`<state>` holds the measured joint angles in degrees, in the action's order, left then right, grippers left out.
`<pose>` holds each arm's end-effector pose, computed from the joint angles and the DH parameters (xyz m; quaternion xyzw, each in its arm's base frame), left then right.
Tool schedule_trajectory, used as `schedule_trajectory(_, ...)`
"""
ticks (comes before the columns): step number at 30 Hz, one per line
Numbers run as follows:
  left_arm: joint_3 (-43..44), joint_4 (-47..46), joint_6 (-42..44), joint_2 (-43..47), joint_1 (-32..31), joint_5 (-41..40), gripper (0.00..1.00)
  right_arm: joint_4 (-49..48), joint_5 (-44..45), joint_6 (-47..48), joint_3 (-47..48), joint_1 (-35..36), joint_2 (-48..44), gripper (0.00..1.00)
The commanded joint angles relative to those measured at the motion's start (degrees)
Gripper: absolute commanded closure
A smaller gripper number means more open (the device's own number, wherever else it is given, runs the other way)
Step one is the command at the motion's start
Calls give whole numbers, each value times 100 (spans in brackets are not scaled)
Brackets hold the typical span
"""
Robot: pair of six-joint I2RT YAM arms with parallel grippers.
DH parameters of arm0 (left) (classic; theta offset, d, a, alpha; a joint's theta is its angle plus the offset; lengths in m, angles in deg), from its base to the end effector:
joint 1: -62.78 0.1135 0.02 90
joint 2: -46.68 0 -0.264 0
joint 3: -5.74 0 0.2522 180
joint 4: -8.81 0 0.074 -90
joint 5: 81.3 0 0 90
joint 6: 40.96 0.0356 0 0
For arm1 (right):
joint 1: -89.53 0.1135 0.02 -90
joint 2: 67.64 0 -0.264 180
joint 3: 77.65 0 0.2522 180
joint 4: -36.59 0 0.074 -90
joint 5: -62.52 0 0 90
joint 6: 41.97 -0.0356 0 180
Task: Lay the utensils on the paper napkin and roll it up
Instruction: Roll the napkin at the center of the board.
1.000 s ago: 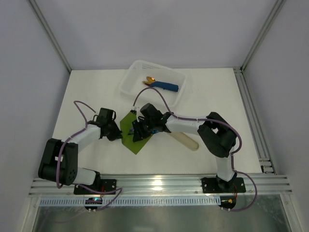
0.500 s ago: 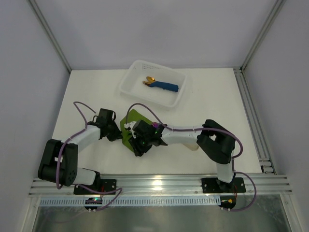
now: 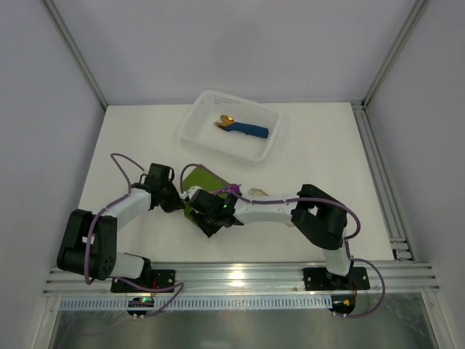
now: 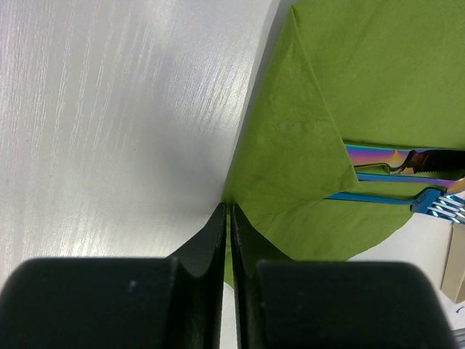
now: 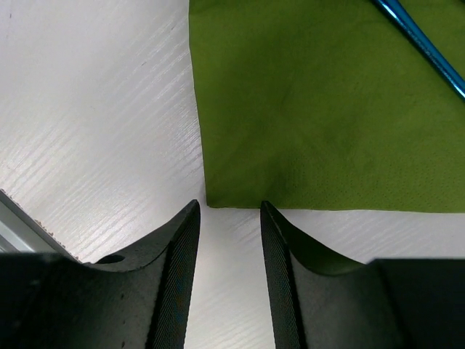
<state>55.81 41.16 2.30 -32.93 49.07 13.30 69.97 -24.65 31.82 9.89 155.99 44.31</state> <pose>0.2358 -0.0605 0.1523 -0.2662 0.9321 -0.1558 0.1901 0.1641 0.3722 0.1614 -0.4016 0.8725 0.1653 0.2239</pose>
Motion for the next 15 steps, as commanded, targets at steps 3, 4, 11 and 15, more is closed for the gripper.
schedule_trajectory(3,-81,-40,-37,78,27,50,95,209,569,56,207,209,118,58)
schedule_trajectory(4,-89,-31,-46,104,27,50,95,227,630,48,198,236,117,58)
schedule_trajectory(11,-90,-22,-54,139,27,58,95,306,763,109,304,324,320,58)
schedule_trajectory(15,-98,-31,-63,130,27,67,95,245,728,100,313,324,337,59)
